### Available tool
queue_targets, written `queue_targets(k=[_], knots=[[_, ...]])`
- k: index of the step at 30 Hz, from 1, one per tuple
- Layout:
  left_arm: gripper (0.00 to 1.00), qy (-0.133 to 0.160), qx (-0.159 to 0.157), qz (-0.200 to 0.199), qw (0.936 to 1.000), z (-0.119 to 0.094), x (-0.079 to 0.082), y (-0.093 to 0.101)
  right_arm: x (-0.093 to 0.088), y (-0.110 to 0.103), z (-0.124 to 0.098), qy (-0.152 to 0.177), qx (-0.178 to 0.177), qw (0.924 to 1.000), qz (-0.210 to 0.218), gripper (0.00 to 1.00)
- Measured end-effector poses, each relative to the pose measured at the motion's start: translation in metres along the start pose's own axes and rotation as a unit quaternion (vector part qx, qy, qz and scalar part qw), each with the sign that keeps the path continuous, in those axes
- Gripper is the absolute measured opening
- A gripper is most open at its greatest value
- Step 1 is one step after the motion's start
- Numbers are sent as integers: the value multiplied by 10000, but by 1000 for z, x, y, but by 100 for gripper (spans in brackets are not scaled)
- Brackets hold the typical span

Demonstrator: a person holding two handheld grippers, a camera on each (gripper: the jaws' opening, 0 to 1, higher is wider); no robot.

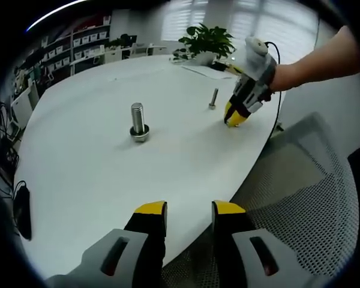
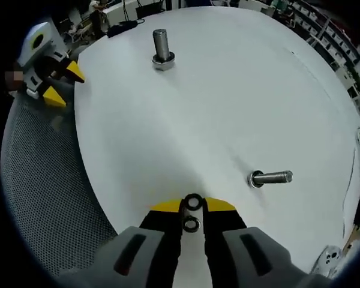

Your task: Place the washer onto the threaded stud by aligning its center hole with the stud, sliding it down to the base, and recovering from edge contact or off-axis alignment until the washer reaches the visible bottom stop.

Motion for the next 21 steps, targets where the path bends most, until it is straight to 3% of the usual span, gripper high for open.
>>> queue_targets(k=[14,18,21], knots=[[28,-4,-2,0,10000,0,0,0,-2,-3,-1,-101,172,9988,-449,20],[28,10,-6,-11,10000,0,0,0,-3,-1,-1,-33,170,9993,-328,19],[28,24,-14,-18,10000,0,0,0,-2,-2,-1,-119,157,9987,-471,18]])
Point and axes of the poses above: the point that each gripper's makers call its tool centre point, and the gripper's own axes: z roughly forward along the fingers, y roughly to its right, x roughly out of its top, the point moved 7 cm from there along -z, roughly backward along the fingers, and after that the axes turned 7 degrees about -z, right-handed, at the moved point
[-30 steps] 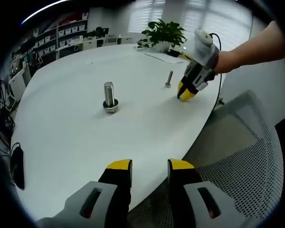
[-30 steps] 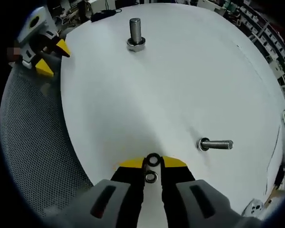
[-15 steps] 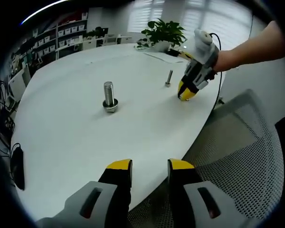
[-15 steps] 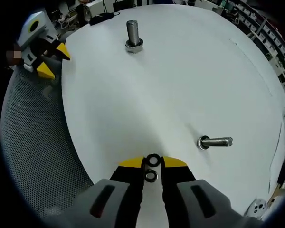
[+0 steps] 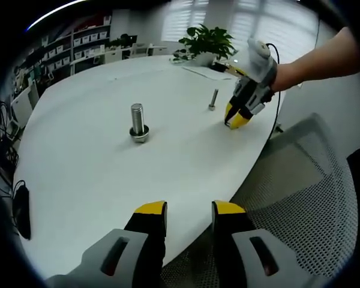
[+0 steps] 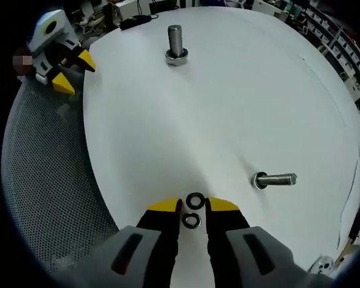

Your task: Place the washer onto the threaded stud by aligning its center hole with the stud, sliding it down to the base, and recovering from edge contact or off-axis alignment until the washer reaches the visible bottom stop.

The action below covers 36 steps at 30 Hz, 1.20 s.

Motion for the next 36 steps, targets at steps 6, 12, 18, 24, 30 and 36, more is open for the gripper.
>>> queue_targets(k=[6,12,18,24,30,36], knots=[[28,-15,-9,14,10000,0,0,0,5,2,2,-298,-35,9995,-10,15],[28,-15,-4,10,10000,1,0,0,4,2,1,-280,-47,9995,152,15],[28,-2,8,-34,10000,0,0,0,2,2,0,-147,-73,9992,366,14],[28,84,11,-50,10000,-2,2,-1,2,6,-1,-79,-128,9971,744,14],[28,88,20,-28,10000,-1,2,-1,-3,10,-11,113,-229,9944,1023,14],[28,88,32,-24,10000,-2,2,-1,-8,15,-19,214,-335,9917,1222,14]])
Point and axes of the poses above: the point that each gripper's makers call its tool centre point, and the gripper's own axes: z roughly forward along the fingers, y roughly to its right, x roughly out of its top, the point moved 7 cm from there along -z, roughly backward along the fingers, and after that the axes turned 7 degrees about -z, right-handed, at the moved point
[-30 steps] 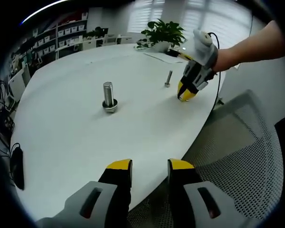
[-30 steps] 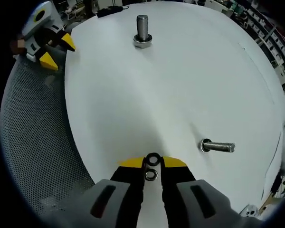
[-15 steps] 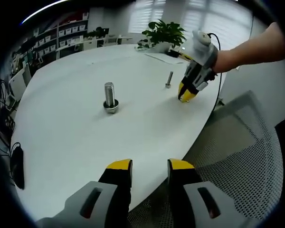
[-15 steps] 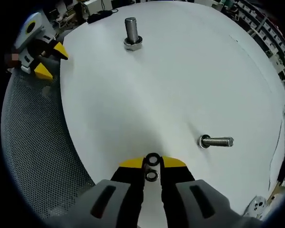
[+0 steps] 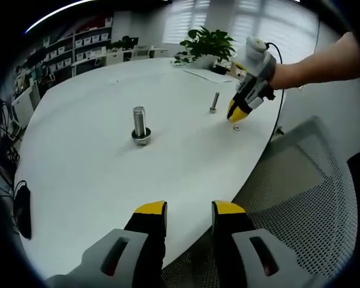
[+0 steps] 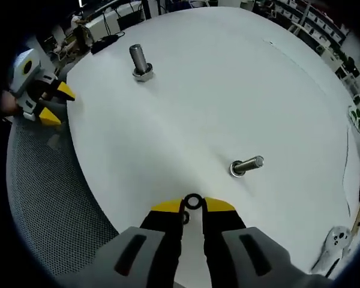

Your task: Place the washer onto the threaded stud by aligning its center hole with the stud, sliding it down to the base, and recovering from edge contact or off-axis alignment until the washer reaches the visible bottom stop.

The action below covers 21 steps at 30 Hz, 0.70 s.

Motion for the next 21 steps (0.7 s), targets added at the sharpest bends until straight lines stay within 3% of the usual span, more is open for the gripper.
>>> queue_targets(k=[21], knots=[[28,15,19,8,10000,0,0,0,18,36,-32,377,-491,9981,55,14]])
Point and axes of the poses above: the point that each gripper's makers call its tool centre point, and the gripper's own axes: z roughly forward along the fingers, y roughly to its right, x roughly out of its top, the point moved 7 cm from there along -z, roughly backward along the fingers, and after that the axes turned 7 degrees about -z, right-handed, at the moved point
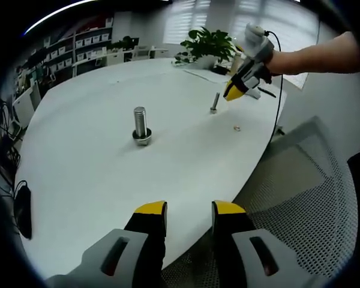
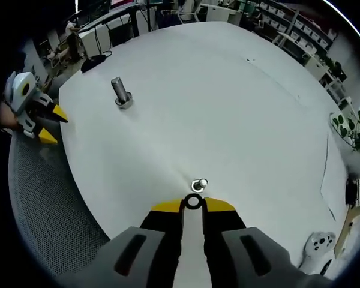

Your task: Place the washer onto the threaded stud by aligning its center hole with the stud, sliding it down to the base, and recovering from edge contact or off-axis alignment until the washer reaches the visible bottom stop.

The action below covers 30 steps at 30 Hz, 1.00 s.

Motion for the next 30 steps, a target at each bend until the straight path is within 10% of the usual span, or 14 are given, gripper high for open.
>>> queue_targets(k=[30], knots=[[28,5,4,-4,10000,0,0,0,14,10,3,82,-181,9997,-155,14]])
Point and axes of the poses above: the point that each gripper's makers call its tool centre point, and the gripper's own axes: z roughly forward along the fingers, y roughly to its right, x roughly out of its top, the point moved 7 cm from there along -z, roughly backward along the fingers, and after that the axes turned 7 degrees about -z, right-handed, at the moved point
